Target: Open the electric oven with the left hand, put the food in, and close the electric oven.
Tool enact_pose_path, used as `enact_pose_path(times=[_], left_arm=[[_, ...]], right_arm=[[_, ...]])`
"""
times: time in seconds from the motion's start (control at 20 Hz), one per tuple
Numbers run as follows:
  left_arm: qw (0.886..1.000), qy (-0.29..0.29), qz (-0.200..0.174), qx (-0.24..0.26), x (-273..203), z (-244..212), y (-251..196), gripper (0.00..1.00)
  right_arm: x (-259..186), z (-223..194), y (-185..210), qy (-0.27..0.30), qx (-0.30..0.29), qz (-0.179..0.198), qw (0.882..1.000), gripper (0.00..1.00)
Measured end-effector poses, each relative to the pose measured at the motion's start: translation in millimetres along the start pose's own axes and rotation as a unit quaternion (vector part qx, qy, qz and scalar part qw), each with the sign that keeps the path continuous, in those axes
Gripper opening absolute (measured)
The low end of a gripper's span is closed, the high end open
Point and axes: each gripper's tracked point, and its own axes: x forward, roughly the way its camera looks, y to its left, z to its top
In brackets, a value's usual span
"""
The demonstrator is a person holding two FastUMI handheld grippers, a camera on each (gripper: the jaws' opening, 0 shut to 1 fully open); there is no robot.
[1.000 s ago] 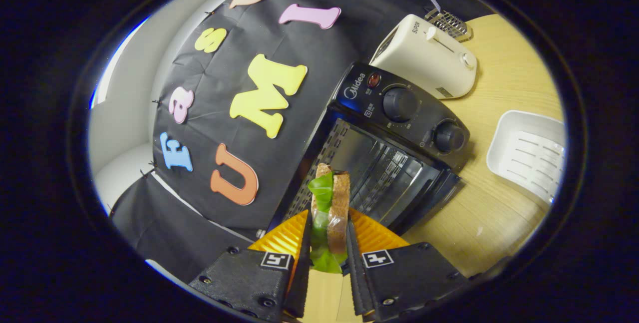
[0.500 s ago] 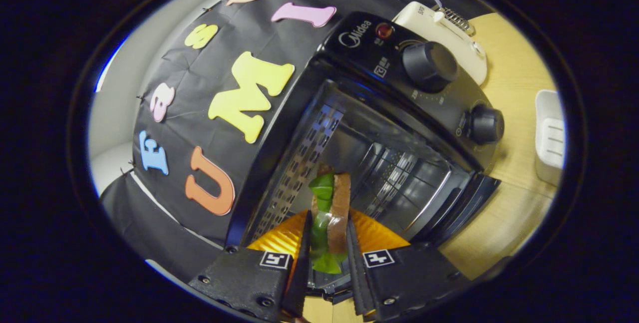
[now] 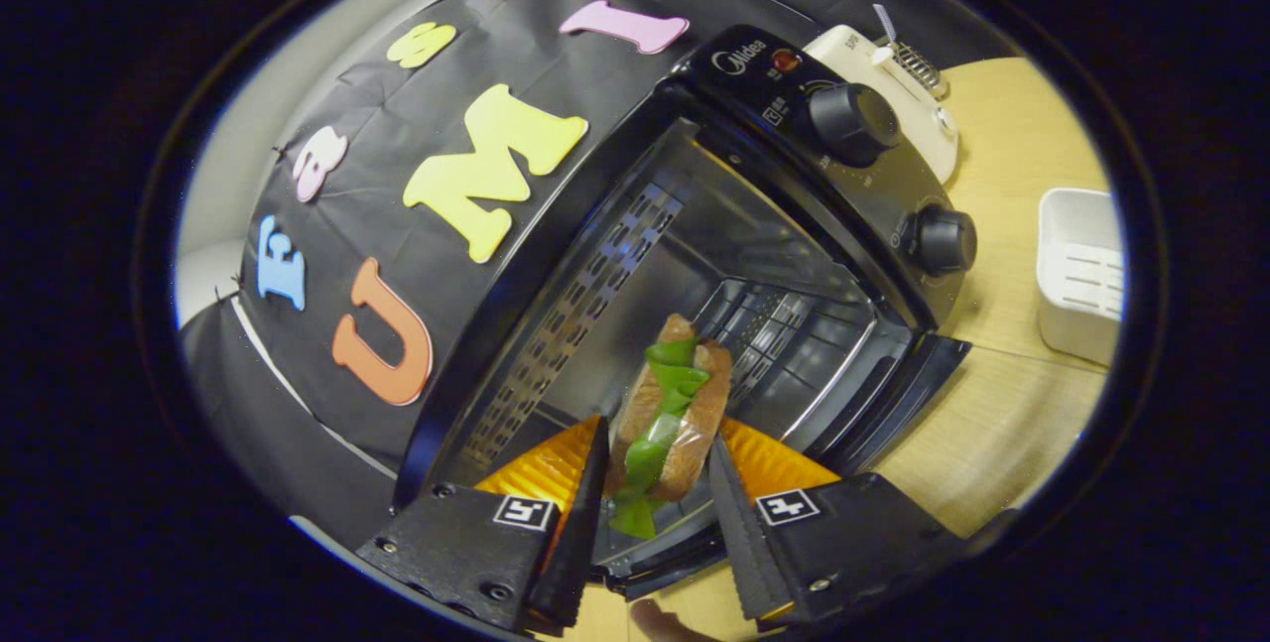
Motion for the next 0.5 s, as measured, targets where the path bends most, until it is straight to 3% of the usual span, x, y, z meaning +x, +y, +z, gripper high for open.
enact_pose_path(times=[0.05, 0.1, 0.25, 0.35, 0.45, 0.5], left_arm=[[1.000, -0.001, 0.001, -0.001, -1, 0, 1, 0.94], [1.000, -0.002, 0.001, -0.003, -3, -1, 3, 0.94], [1.000, -0.004, 0.003, -0.009, -6, 0, 7, 0.94], [1.000, -0.005, 0.005, -0.011, -8, 1, 7, 0.94], [1.000, -0.005, 0.008, -0.008, -10, -1, 7, 0.94], [1.000, -0.004, 0.008, -0.005, -9, -1, 6, 0.94]], right_arm=[[-2, -2, 2, 0.002, -0.017, 0.001, 1.000, 0.55], [-4, -6, 6, 0.005, -0.032, 0.006, 0.999, 0.72], [-9, -10, 16, 0.017, -0.103, 0.013, 0.994, 0.89], [-12, -21, 21, 0.045, -0.171, 0.015, 0.984, 0.92], [-17, -34, 26, 0.087, -0.244, 0.020, 0.966, 0.92], [-19, -37, 23, 0.098, -0.278, 0.014, 0.955, 0.79]])
